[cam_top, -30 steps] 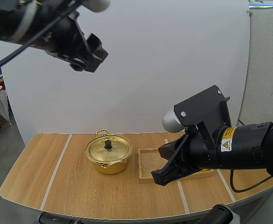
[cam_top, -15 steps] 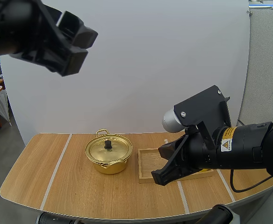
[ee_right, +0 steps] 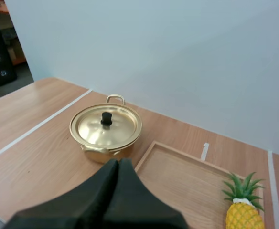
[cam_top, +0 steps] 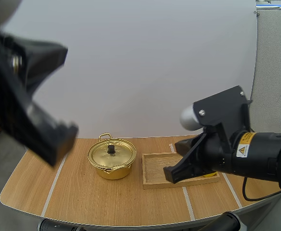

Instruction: Open the pot, put the grape inside, and close it

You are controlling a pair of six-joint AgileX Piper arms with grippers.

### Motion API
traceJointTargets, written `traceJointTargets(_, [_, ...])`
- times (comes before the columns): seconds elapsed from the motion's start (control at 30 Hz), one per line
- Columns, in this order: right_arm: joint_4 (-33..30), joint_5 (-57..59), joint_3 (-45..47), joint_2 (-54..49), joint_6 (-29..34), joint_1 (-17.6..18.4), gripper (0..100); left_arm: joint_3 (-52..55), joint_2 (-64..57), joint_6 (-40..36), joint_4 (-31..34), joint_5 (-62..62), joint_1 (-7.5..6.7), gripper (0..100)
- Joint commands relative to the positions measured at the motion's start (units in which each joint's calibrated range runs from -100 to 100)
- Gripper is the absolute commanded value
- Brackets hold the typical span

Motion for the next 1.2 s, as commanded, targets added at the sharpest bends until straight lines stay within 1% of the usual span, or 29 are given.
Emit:
traceJointTargets(0.0, [0.03,-7.25,-0.1,-2.68,-0.06,-2.04,0,8.21,-6.77,-5.55,-0.38,-12.47,-0.09,0])
traceJointTargets(0.1, [0.03,-13.25,-0.1,-2.93,-0.06,-3.12,0,13.57,-7.86,-7.81,-0.38,-19.52,-0.09,0])
traceJointTargets(0.17, [0.03,-17.35,-0.1,-2.93,-0.06,-4.15,0,16.3,-7.86,-10.61,-0.38,-20.26,-0.09,0])
traceJointTargets(0.23, [0.03,-23.24,-0.1,-3.21,0.51,-5.97,0,19.17,-7.86,-12.92,0.08,-22.84,0.32,0])
traceJointTargets(0.3, [0.03,-26.75,-0.06,-3.19,1.53,-7.19,0,21.59,-7.86,-13.13,0.3,-25.28,0.9,0])
traceJointTargets(0.37, [0.64,-28.54,-0.06,-3.19,1.53,-7.88,0,22.92,-7.86,-13.13,0.44,-27.85,1.16,0])
traceJointTargets(0.43, [0.9,-30.9,0.81,-3.19,1.53,-7.97,0,27.73,-7.86,-13.13,0.44,-37.75,1.67,0])
traceJointTargets(0.5, [0.9,-33.19,2.26,-3.19,1.44,-7.97,0,32.16,-7.86,-13.13,0.44,-48.5,1.64,0])
traceJointTargets(0.53, [0.9,-34.64,3.4,-3.19,1.44,-7.97,0,34.2,-7.86,-13.13,0.89,-54.56,1.64,0])
traceJointTargets(0.6, [0.9,-41.06,6.69,-3.19,1.44,-7.97,0,39.84,-7.86,-12.31,2.56,-67.22,1.64,0])
traceJointTargets(0.67, [0.9,-50.98,10.88,-3.19,1.44,-7.97,0,45.53,-7.86,-11.51,4.9,-77.75,1.64,0])
traceJointTargets(0.7, [0.9,-54.13,12.2,-3.19,1.44,-7.97,0,48.18,-7.86,-11.51,6.17,-81.34,1.64,0])
traceJointTargets(0.77, [0.9,-64.62,17.18,-3.19,1.44,-7.97,0,52.46,-7.86,-11.51,7.62,-86.41,1.64,0])
traceJointTargets(0.83, [0.9,-70.32,21.39,-3.19,1.44,-7.97,0,56.72,-7.86,-11.51,7.62,-90.48,1.64,0])
traceJointTargets(0.9, [0.9,-73.31,24.85,-3.19,1.44,-7.97,0,60.78,-7.86,-11.51,7.62,-95.25,1.64,0])
traceJointTargets(1.07, [0.9,-73.64,33.38,-3.19,1.44,-7.97,0,70.02,-7.86,-11.51,7.62,-104.74,1.64,0])
traceJointTargets(1.17, [0.9,-74.88,38.08,-3.19,1.44,-7.97,0,74.43,-7.86,-11.51,7.62,-104.98,1.64,0])
